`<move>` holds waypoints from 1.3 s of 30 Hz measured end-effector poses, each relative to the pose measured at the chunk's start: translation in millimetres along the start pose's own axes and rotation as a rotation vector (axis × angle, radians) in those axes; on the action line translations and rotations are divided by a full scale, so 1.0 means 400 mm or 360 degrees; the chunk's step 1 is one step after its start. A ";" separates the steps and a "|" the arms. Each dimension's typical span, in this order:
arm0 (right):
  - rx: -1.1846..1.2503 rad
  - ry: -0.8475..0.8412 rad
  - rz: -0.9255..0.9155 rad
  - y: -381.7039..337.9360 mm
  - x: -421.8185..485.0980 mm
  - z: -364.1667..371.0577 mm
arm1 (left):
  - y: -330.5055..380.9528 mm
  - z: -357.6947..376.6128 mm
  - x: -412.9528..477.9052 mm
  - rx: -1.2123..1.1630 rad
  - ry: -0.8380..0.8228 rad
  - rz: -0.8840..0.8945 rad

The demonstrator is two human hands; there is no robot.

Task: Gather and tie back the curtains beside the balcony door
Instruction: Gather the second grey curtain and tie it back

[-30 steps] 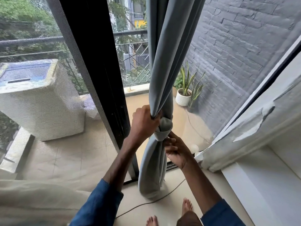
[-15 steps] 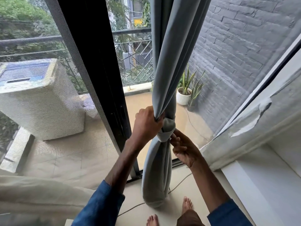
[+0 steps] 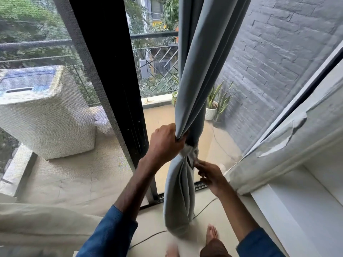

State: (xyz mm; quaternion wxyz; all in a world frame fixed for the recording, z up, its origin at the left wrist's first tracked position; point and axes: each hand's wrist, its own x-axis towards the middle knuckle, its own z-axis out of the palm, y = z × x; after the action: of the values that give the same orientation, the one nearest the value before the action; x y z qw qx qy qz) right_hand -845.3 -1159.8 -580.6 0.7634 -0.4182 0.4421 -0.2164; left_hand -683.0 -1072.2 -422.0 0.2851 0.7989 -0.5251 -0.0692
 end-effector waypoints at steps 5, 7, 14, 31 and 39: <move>0.0064 0.0110 -0.0071 0.030 0.001 0.021 | -0.001 0.012 0.001 -0.0048 -0.0032 0.0021; 0.0120 0.0129 -0.0083 0.031 0.000 0.038 | -0.013 0.022 0.003 -0.0090 -0.0003 -0.0017; 0.0160 0.0149 -0.0049 0.008 -0.005 0.064 | -0.045 0.076 -0.003 -0.0260 -0.0018 -0.0072; 0.0509 0.0241 -0.0206 0.021 -0.080 -0.078 | -0.036 0.171 -0.060 0.0187 -0.0113 0.0008; 0.0518 0.0260 -0.0217 -0.041 -0.124 -0.172 | 0.085 0.154 -0.034 0.0576 -0.0284 -0.0172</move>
State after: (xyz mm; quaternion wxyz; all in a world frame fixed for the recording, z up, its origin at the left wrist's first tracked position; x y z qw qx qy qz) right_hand -929.1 -1165.0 -560.2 0.7661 -0.2992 0.4324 -0.3696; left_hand -741.5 -1093.5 -457.7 0.0853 0.8548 -0.5085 -0.0595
